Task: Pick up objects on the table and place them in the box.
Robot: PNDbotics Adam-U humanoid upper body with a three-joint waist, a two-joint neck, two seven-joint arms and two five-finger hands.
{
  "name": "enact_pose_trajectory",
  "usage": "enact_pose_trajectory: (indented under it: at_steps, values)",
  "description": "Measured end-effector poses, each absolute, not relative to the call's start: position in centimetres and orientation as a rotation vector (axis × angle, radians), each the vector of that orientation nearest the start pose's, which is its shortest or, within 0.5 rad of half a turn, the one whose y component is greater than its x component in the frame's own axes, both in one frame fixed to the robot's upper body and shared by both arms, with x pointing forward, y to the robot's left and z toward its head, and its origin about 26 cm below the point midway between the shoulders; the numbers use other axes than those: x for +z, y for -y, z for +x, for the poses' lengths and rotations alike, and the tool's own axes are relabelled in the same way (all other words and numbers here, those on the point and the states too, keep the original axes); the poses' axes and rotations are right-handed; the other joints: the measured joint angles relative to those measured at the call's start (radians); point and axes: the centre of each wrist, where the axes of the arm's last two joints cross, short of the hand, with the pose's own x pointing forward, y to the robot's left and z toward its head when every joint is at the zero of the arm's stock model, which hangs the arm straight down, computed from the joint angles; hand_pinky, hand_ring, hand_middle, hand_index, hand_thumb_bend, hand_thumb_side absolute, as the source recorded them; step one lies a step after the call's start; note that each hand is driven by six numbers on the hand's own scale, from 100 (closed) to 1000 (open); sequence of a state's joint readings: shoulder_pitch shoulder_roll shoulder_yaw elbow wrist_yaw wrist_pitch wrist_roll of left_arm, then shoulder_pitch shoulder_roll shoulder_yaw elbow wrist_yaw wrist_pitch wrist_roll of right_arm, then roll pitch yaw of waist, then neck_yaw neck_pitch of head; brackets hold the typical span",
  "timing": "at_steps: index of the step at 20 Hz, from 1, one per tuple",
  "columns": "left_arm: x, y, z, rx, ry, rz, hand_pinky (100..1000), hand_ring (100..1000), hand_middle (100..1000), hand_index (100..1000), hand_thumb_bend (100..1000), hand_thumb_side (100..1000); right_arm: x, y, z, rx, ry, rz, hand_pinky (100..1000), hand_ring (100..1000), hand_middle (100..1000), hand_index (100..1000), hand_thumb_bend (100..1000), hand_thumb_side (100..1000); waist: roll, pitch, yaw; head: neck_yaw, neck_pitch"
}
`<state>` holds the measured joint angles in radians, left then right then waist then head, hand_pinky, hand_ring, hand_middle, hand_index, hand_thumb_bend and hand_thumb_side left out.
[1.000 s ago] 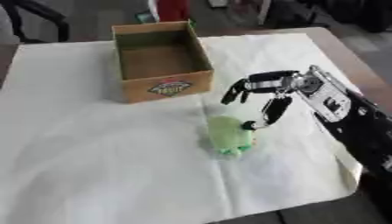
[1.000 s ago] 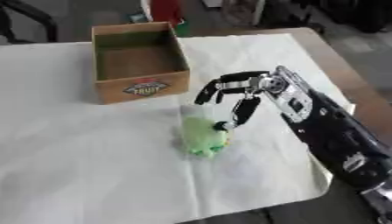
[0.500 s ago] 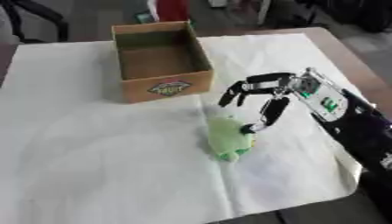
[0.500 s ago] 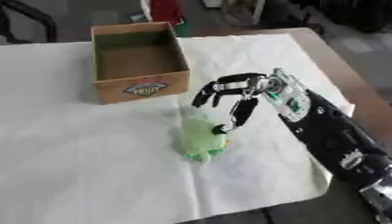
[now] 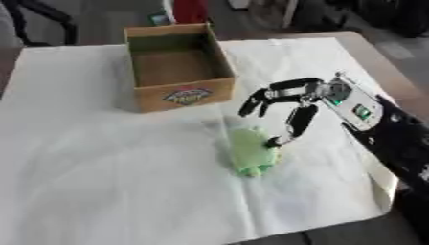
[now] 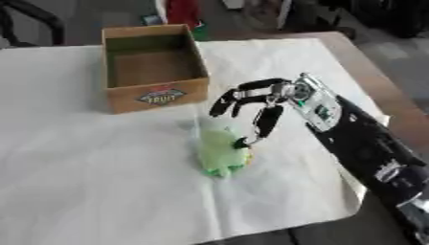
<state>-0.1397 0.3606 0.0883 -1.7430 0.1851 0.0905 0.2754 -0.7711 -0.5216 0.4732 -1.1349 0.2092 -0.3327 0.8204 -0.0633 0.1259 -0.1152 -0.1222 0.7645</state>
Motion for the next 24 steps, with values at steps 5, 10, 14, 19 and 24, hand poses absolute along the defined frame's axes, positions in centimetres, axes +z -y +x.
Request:
enact_pose_trajectory:
  at_steps: [5,10,14,19,24]
  values:
    - [10.6,-32.7,30.4,0.116,1.812,0.347,744,673,604,634,196,440,13.7,25.0,43.7,1.843,1.334,0.074,784,907,836,899,492,100,-0.001,0.0,-0.001,-0.001,0.0]
    - [10.6,-32.7,30.4,0.115,1.812,0.347,744,674,604,635,195,440,13.4,24.9,43.5,1.85,1.322,0.09,779,897,821,891,505,100,-0.001,0.0,-0.001,-0.003,0.0]
    - [10.6,-32.7,30.4,0.115,1.812,0.347,744,675,605,635,193,441,12.7,24.4,43.4,1.879,1.293,0.105,775,891,815,874,509,100,-0.001,0.0,-0.001,-0.004,0.0]
    - [10.6,-32.7,30.4,0.114,1.811,0.346,745,676,605,635,192,441,11.8,24.1,43.3,1.922,1.244,0.072,773,875,793,856,516,100,0.0,0.0,-0.001,-0.005,0.0]
    - [10.6,-32.7,30.4,0.113,1.812,0.345,745,677,606,636,190,442,11.3,24.4,43.7,1.96,1.206,-0.021,760,828,655,730,436,100,0.0,0.0,-0.002,-0.005,0.0]
